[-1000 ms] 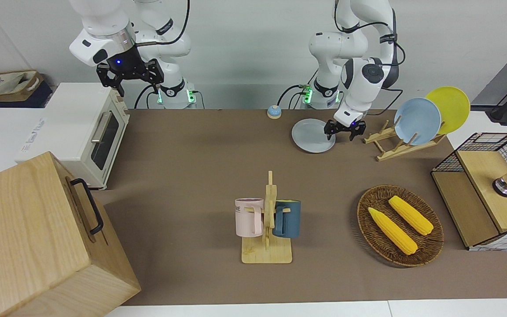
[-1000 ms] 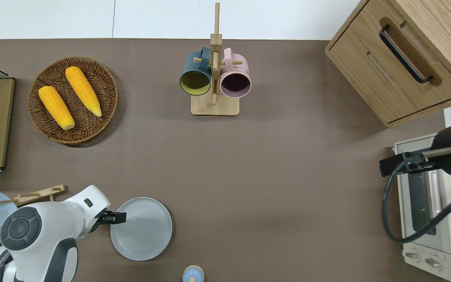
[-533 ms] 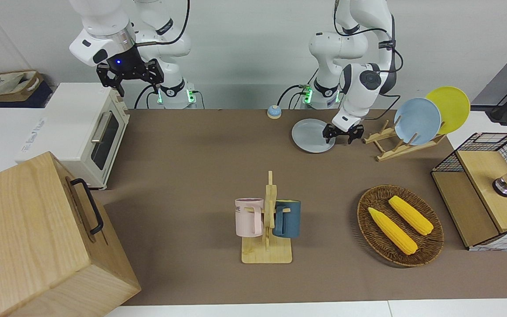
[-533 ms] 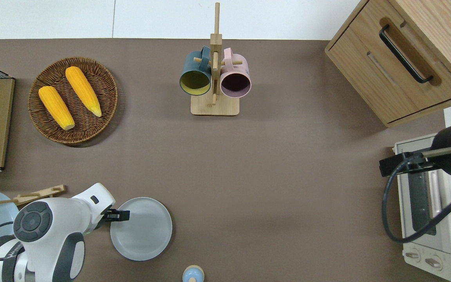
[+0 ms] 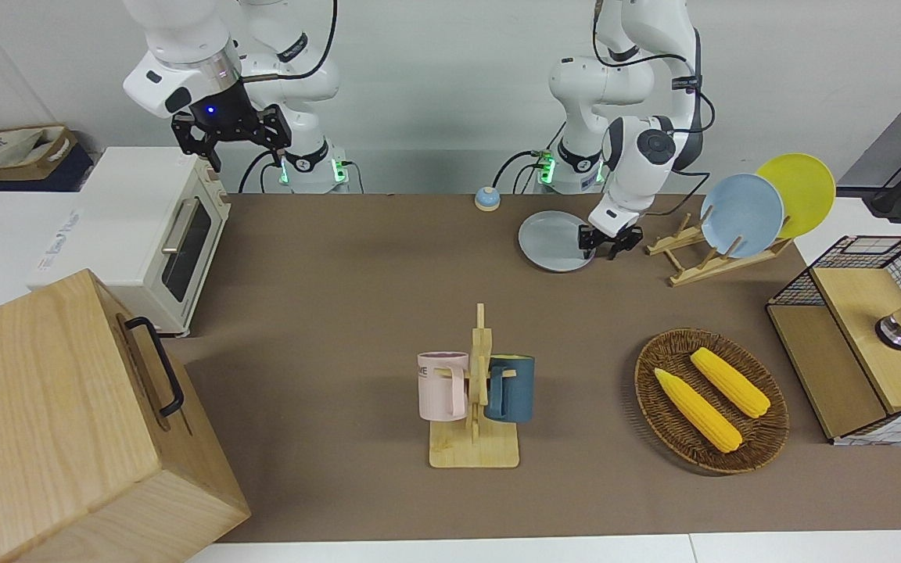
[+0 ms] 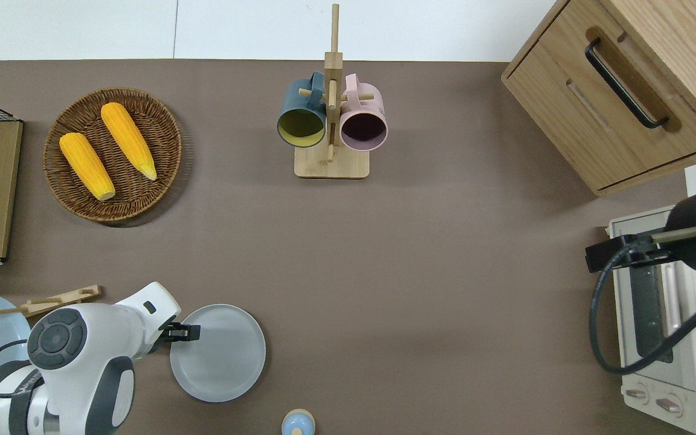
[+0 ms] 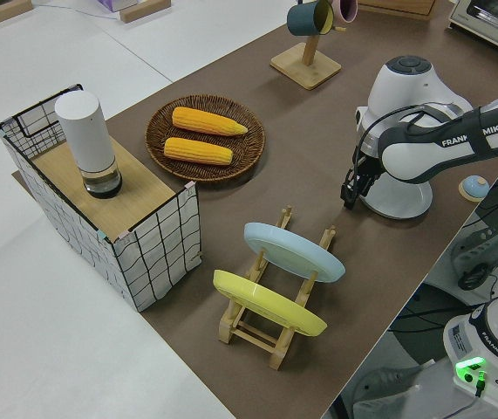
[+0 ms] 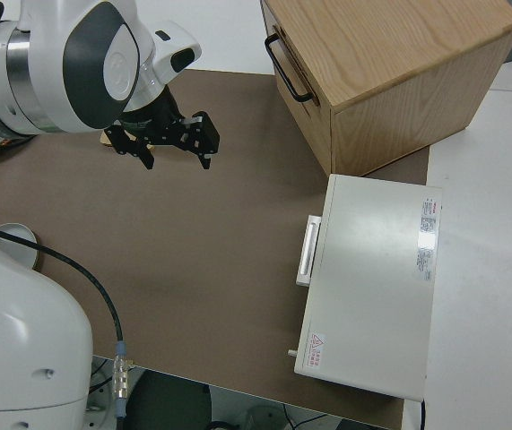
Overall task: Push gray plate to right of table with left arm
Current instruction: 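Push the gray plate with the left gripper away from the left arm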
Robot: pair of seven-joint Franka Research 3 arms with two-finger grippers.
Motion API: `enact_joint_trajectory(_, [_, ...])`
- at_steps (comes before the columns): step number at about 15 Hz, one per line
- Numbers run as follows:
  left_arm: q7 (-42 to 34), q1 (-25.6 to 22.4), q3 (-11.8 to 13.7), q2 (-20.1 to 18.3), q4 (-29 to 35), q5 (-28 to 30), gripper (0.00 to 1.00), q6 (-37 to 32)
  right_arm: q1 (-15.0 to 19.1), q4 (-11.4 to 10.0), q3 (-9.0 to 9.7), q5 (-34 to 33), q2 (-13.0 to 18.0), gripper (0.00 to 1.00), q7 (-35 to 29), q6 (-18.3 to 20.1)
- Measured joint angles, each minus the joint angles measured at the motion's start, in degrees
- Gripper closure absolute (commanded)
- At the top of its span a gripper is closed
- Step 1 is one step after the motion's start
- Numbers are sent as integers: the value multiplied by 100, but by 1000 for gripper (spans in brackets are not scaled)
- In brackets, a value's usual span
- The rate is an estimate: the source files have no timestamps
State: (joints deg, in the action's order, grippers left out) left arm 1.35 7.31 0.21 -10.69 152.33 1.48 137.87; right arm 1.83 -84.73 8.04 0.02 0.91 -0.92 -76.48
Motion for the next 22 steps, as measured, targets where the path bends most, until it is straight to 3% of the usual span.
enact_joint_trajectory(1, [0,2,-2,-2,-2,1,1000,2,0,0,0,0,0,17,0,0])
enact_joint_trajectory(18, [9,53,32,-75,-9,355,1000,-15,0,0,0,0,0,17,0,0])
enact_joint_trajectory(22, [585,415,20,-55,-48,443,1000,23,0,0,0,0,0,17,0,0])
